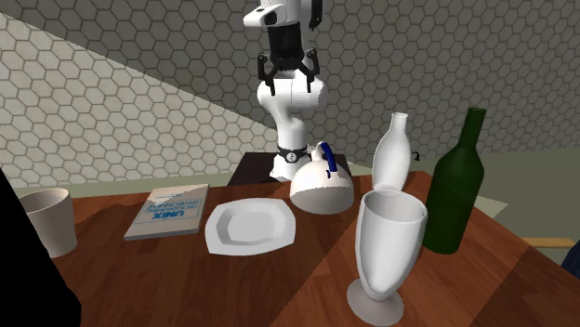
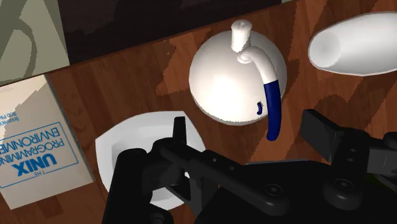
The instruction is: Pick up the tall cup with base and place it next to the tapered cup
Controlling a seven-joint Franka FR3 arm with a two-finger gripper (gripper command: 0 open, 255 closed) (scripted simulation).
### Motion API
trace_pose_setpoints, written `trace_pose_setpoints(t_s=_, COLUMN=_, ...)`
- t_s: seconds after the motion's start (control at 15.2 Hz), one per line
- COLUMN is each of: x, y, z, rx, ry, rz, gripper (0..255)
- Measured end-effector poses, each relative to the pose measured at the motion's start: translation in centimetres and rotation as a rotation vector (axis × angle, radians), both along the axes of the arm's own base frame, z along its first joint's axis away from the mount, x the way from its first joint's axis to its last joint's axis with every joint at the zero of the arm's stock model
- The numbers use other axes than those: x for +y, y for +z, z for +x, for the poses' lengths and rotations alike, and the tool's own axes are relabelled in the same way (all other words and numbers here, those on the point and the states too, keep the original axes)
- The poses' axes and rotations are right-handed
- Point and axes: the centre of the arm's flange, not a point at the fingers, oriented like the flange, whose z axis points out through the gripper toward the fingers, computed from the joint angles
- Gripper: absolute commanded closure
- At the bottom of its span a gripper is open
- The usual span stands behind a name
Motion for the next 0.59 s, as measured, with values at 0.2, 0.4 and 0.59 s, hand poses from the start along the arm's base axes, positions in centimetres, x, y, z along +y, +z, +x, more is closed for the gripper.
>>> trace_pose_setpoints(t_s=0.2, x=0.7, y=-0.3, z=1.4, rx=-0.004, ry=0.003, rz=-0.004, gripper=0)
trace_pose_setpoints(t_s=0.4, x=1.8, y=-1.5, z=4.5, rx=-0.015, ry=0.009, rz=-0.013, gripper=0)
trace_pose_setpoints(t_s=0.59, x=3.4, y=-2.5, z=7.9, rx=-0.028, ry=0.016, rz=-0.023, gripper=0)
